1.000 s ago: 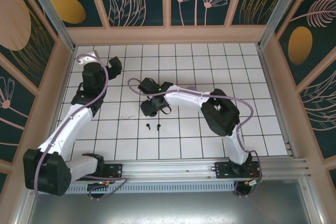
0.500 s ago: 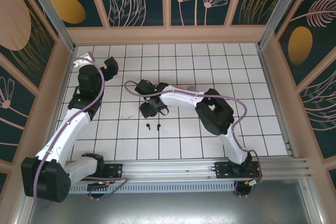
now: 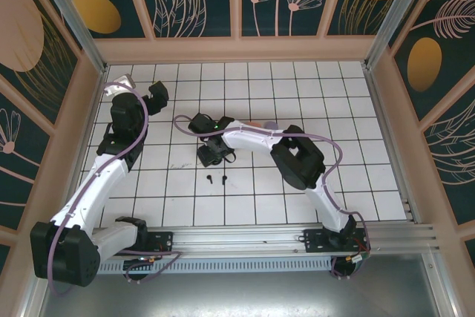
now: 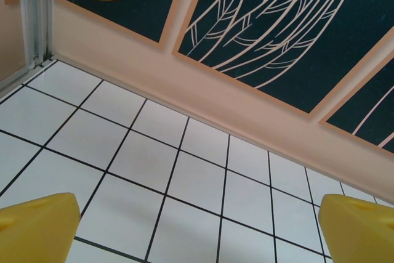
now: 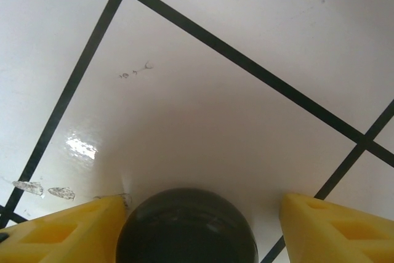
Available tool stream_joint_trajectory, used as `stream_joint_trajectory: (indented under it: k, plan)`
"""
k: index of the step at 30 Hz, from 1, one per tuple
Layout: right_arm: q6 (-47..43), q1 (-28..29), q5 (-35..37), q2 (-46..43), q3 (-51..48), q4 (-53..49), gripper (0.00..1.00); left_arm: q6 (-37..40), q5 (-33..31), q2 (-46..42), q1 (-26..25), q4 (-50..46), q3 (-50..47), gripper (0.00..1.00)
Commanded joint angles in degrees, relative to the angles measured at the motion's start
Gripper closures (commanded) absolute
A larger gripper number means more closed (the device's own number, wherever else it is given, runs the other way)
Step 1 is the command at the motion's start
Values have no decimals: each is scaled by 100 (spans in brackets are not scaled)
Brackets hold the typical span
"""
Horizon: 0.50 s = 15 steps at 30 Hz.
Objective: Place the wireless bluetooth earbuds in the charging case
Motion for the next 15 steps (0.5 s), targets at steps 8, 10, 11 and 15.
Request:
stream_joint_trajectory:
  k: [8,10,11,15]
  plan:
    - [-33,147,87,229,110,-303,37,-22,103,-122,24,187,-63,1]
    - [-33,148,63,229,106,-310,38,-51,117,-122,22,187,-56,1]
    - [-33,147,41,229,100,-310,39,-71,117,-116,22,187,-48,1]
    - [-33,147,-51,216,106,-310,45,-157,195,-110,22,159,-6,1]
